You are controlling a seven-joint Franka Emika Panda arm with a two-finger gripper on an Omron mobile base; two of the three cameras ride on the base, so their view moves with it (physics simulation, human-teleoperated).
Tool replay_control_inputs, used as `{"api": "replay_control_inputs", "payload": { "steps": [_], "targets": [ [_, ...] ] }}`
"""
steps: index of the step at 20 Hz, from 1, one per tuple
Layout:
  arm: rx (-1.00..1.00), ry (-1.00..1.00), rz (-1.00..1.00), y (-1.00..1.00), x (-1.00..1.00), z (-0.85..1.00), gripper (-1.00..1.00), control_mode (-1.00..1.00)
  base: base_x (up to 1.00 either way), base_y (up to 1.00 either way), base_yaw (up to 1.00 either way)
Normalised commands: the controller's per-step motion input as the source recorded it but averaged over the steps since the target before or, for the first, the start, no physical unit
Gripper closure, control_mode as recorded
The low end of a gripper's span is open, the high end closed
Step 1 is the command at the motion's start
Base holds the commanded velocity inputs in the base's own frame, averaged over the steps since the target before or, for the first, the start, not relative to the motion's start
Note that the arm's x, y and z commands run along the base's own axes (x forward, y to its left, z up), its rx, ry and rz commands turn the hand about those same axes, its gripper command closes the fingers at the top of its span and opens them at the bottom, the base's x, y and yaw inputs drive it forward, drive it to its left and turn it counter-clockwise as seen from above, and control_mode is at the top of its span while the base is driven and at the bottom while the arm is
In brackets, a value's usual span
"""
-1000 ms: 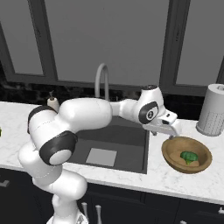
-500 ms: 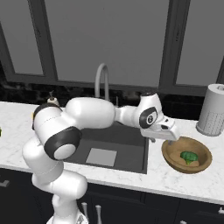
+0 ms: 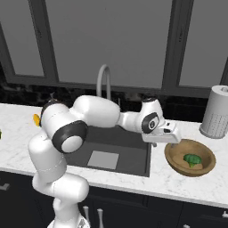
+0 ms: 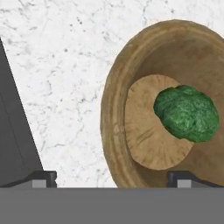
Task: Pick the broccoli from the sink and place it in the bowl. Then pick the bowl and place it in the microwave. Then close the microwave door and press the start button.
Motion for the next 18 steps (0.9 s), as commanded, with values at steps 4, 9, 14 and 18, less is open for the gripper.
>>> {"api": "replay_control_inputs", "payload": {
  "steps": [4, 9, 14, 18],
  "targets": [
    [0.0, 0.09, 0.11, -0.14, 0.16, -0.26, -1.0, -1.0, 0.0, 0.0, 0.0],
    [0.0, 0.07, 0.09, -0.22, 0.08, -0.12, -1.0, -1.0, 0.0, 0.0, 0.0],
    [0.0, 0.1, 0.04, -0.05, 0.08, -0.1, -1.0, -1.0, 0.0, 0.0, 0.0],
    [0.0, 0.06, 0.04, 0.0, 0.07, -0.16, -1.0, -1.0, 0.0, 0.0, 0.0]
  ]
}}
